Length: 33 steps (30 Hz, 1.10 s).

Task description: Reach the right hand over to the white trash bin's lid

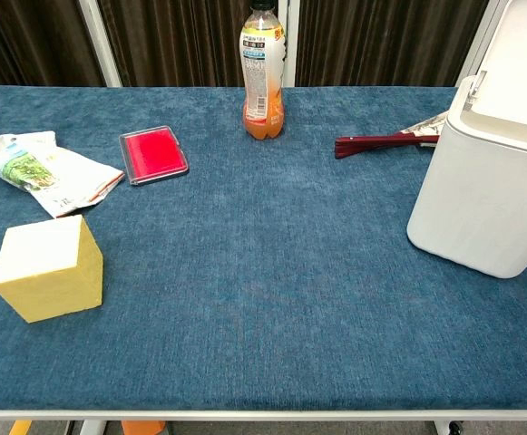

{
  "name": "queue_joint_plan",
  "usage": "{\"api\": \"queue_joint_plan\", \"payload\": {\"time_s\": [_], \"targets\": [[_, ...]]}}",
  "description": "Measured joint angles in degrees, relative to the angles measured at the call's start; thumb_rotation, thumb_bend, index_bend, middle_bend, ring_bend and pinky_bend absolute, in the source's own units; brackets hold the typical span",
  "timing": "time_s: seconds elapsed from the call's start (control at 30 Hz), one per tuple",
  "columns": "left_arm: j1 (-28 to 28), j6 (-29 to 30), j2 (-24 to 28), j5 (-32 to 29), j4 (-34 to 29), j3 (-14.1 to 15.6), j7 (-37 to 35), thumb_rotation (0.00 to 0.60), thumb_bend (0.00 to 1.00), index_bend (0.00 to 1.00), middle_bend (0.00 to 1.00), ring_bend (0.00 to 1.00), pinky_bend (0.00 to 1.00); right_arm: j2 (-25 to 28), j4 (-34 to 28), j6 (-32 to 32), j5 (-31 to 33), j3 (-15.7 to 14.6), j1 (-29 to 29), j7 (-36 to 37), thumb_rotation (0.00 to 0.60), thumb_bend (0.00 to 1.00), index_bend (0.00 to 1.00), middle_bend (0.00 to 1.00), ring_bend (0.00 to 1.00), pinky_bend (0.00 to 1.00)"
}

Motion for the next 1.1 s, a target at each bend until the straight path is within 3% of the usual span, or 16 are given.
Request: {"api": "queue_joint_plan", "payload": {"time_s": [0.3,0.5,0.67,0.83,0.9,1.1], "targets": [[0.3,-0.3,-0.4,-0.3,1.0,0.5,-0.4,0.600,0.08,0.18,0.15,0.08,0.16,0.7,0.3,-0.5,0.0,0.4,0.3,0.8,0.538,0.54,0.00,0.00,0.00,0.00],[0.0,-0.6,-0.9,0.0,1.4,0.5,-0.5,0.600,0.08,0.18,0.15,0.08,0.16,1.2,0.0,-3.3,0.2,1.3,2.4,2.3,0.540,0.40,0.00,0.00,0.00,0.00],[0.0,-0.8,-0.9,-0.2,1.5,0.6,-0.2,0.600,0.08,0.18,0.15,0.08,0.16,1.9,-0.8,-4.9,-0.5,3.7,5.8,5.1,0.540,0.36,0.00,0.00,0.00,0.00],[0.0,-0.9,-0.7,-0.3,1.5,0.5,-0.1,0.600,0.08,0.18,0.15,0.08,0.16,2.8,-2.5,-5.9,-1.7,5.4,8.6,8.5,0.524,0.07,0.00,0.00,0.00,0.00],[-0.1,-1.0,-0.8,-0.4,1.4,0.5,-0.1,0.600,0.08,0.18,0.15,0.08,0.16,3.0,-3.0,-6.3,-2.6,5.5,9.3,10.3,0.509,0.01,0.00,0.01,0.00,0.00],[-0.3,-1.3,-0.7,-0.4,1.3,0.6,0.2,0.600,0.08,0.18,0.15,0.08,0.16,3.8,-5.0,-9.1,-4.8,5.3,12.1,16.8,0.502,0.00,0.00,0.02,0.00,0.00]]}}
